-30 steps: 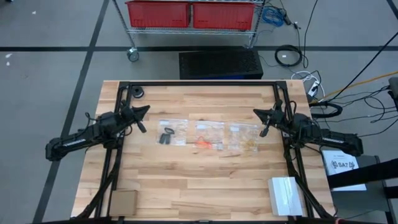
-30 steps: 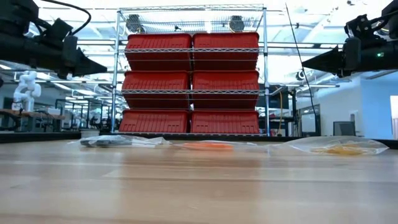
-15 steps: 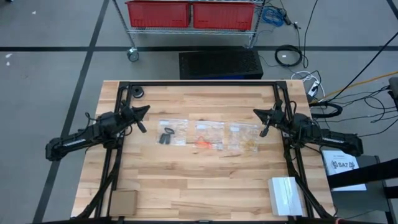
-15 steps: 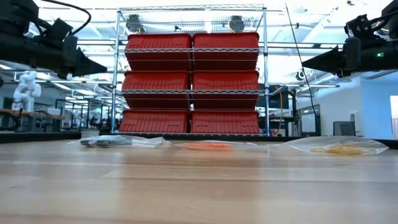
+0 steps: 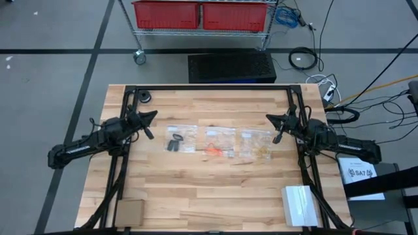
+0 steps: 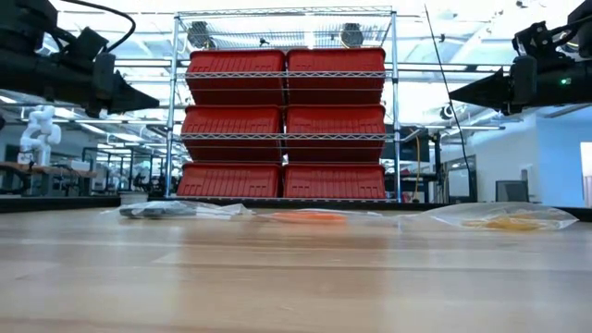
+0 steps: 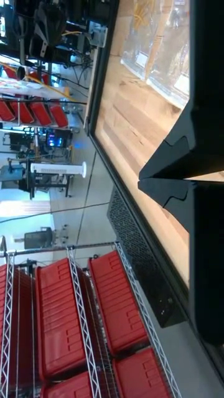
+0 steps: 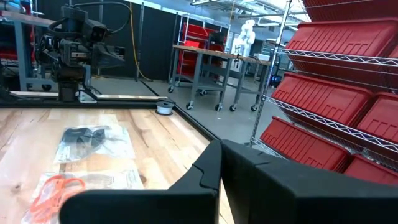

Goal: Sort rubber bands
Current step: Return to Home Position

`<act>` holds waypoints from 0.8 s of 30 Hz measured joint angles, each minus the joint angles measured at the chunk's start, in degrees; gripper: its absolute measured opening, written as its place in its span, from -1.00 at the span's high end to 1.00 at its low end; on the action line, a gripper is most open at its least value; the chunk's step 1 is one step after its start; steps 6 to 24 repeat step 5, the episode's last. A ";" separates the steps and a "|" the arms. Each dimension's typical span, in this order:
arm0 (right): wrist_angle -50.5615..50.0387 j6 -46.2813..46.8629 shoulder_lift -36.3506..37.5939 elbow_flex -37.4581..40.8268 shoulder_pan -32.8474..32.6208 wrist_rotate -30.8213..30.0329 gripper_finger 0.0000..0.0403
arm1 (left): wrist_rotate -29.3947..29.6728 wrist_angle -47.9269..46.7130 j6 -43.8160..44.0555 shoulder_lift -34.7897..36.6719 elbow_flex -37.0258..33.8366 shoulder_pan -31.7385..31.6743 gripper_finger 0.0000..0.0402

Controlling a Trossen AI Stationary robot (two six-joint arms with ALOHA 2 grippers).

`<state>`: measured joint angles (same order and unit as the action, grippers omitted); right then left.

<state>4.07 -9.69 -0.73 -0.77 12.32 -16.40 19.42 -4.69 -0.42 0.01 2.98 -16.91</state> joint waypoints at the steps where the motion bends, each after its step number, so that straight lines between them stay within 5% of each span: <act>1: -0.01 0.00 0.00 0.00 0.00 0.00 1.00 | 0.00 0.00 0.02 0.00 0.00 0.00 0.97; 24: -0.01 0.00 0.00 0.00 0.00 0.00 1.00 | 0.00 0.00 0.02 0.00 0.00 0.00 0.97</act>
